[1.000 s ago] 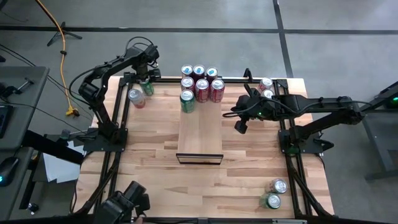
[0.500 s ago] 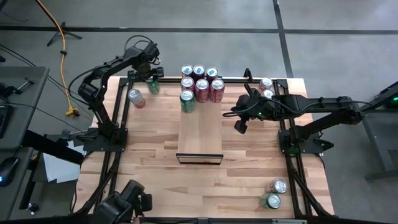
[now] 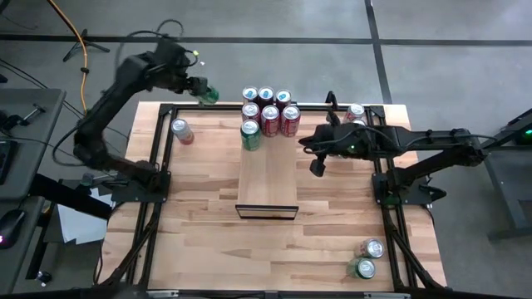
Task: Place canned beverage on shelf
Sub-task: Put the top green soda can on the shelf
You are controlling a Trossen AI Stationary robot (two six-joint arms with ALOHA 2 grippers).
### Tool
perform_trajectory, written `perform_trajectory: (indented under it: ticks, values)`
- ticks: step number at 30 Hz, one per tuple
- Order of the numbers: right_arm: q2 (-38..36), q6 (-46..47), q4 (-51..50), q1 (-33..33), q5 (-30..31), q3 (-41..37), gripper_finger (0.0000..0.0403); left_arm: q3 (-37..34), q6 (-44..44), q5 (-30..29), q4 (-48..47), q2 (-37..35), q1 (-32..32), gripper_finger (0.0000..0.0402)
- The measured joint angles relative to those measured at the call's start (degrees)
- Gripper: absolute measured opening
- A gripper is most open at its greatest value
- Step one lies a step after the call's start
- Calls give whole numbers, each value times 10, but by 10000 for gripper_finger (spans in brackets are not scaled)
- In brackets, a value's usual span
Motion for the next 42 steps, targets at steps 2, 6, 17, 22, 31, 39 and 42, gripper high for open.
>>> perform_trajectory:
  ticks: [2, 6, 17, 22, 31, 39, 42]
  values:
    - [0, -18, 41, -2, -23, 0, 0, 29, 18, 18, -20, -32, -38, 199]
    - [0, -23, 118, -16, -90, 0, 6, 82, 40, 46, -46, -77, -140, 199]
    - [7, 68, 192, -52, -251, 1, 208, 135, 110, 14, 1, -47, -463, 199]
    - [21, 93, 213, -52, -284, 1, 315, 135, 220, -11, 50, 8, -531, 199]
    - [71, 97, 188, -63, -387, 47, 375, 135, 433, -60, 75, 79, -596, 204]
    - [165, 32, 40, -69, -448, 150, 375, 135, 621, -213, 99, 110, -663, 206]
    - [189, 2, 11, -67, -455, 180, 375, 135, 661, -239, 110, 115, -682, 207]
